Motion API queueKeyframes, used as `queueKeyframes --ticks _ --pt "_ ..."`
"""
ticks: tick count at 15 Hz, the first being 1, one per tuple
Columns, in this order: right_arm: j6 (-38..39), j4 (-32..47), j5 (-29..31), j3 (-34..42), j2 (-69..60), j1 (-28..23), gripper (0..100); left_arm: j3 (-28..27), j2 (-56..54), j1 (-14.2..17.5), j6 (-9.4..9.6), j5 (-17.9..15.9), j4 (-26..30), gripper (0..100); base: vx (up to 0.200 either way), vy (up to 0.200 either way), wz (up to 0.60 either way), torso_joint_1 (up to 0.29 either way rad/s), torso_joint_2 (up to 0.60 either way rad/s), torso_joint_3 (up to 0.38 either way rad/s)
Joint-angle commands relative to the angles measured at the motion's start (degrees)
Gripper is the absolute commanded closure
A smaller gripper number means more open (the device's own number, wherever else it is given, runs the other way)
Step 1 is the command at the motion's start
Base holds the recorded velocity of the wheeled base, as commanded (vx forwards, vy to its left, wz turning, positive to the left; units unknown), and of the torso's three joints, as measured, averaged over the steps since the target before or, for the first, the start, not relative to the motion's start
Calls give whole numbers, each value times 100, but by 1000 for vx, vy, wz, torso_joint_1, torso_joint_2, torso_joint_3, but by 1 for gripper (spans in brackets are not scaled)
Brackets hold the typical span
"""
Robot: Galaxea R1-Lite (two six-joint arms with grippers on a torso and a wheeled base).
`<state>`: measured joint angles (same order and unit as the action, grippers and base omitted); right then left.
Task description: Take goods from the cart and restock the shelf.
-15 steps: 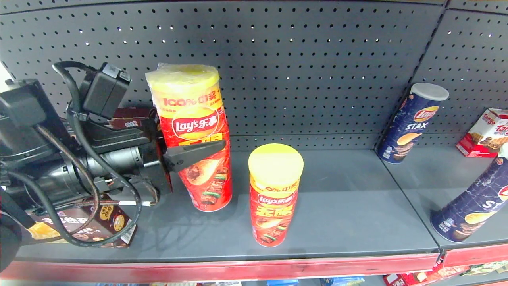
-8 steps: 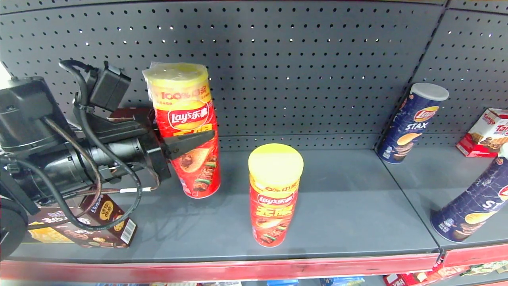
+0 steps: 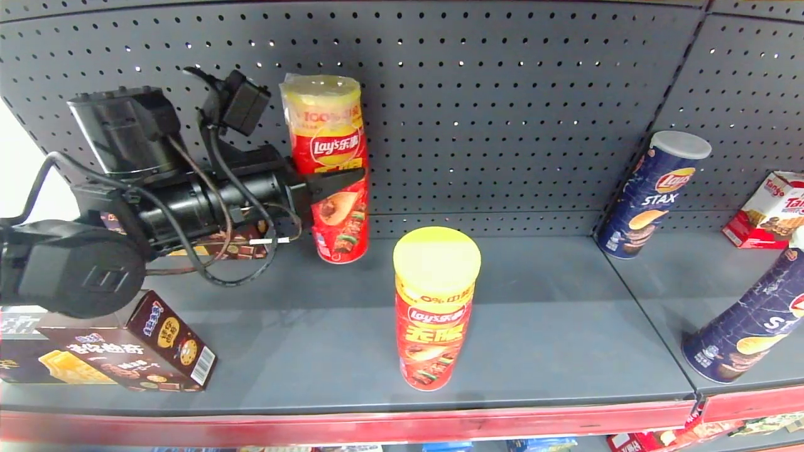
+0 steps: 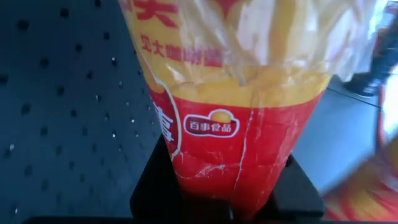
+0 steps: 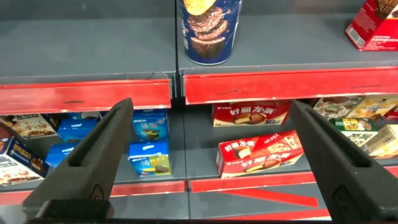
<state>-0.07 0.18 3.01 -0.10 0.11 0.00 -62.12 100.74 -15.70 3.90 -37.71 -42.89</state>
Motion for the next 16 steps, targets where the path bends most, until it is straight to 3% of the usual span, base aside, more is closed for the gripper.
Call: queueKeyframes --ticks 1,8,15,16 --pt "-1 -1 -2 1 15 0 0 -705 798 -56 14 0 96 100 0 0 0 0 0 0" --pt "-1 -1 -2 1 15 0 0 -1434 1738 -320 14 0 35 100 0 0 0 0 0 0" --pt "-1 -1 -2 1 15 0 0 -1452 2178 -451 5 26 -343 100 0 0 0 0 0 0" --pt "-1 -1 -2 1 15 0 0 -1434 2213 -460 5 35 -413 0 0 0 0 0 0 0"
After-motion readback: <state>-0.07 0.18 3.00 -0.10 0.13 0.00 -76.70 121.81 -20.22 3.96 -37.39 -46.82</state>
